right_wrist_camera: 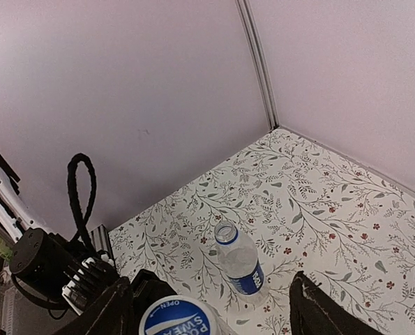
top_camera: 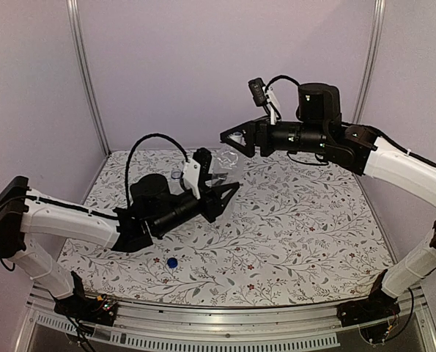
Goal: Unscrew the bottle caps
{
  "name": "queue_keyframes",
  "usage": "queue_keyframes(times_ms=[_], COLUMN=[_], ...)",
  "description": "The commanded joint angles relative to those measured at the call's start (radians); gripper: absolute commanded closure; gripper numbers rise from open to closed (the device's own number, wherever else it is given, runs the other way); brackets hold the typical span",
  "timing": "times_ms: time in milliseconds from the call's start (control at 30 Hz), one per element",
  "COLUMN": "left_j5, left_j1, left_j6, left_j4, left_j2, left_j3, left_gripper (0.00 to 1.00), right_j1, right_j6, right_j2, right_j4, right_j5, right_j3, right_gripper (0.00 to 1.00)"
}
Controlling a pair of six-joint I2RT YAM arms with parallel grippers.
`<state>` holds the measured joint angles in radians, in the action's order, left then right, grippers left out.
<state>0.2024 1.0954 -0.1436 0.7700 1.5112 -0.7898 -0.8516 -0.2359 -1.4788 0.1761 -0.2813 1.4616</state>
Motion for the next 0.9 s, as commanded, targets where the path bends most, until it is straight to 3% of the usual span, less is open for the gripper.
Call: queue_keyframes(times_ms=[0,167,533,733,867], left_j5=[0.034,0.042,0.048,-0.050,-0.130], left_j1=[0.017,0.018,0.018,0.017,0.016], left_j6=[0.026,0.033,0.036,0.069,0.088], left_j4=[-0.012,-0.015,-0.017,0.016,0.035], left_j2=[0.017,0.010,-0.011,-0.032,-0.039], left_j3=[-0.027,-0.019,0.000,0.024,0.036], left_gripper=[0.59,0.59,0.59,0.59,0.59], right_j1=[-0.009,-0.011,-0.011,-0.009,-0.009], right_j6=[-0.012,-0.011,-0.012,0.052,0.126], right_j2=[-0.011,-0.011,-0.004,0.018,0.023], right_j4=[0.009,-0.004,-0.028,-0.053,-0.054], right_j5=[0.018,0.005,-0.034,-0.071,-0.131], right_j3=[0.020,0.017,-0.003,-0.036,-0.046], right_gripper=[0.29,0.39,0.72,0.92,0.96])
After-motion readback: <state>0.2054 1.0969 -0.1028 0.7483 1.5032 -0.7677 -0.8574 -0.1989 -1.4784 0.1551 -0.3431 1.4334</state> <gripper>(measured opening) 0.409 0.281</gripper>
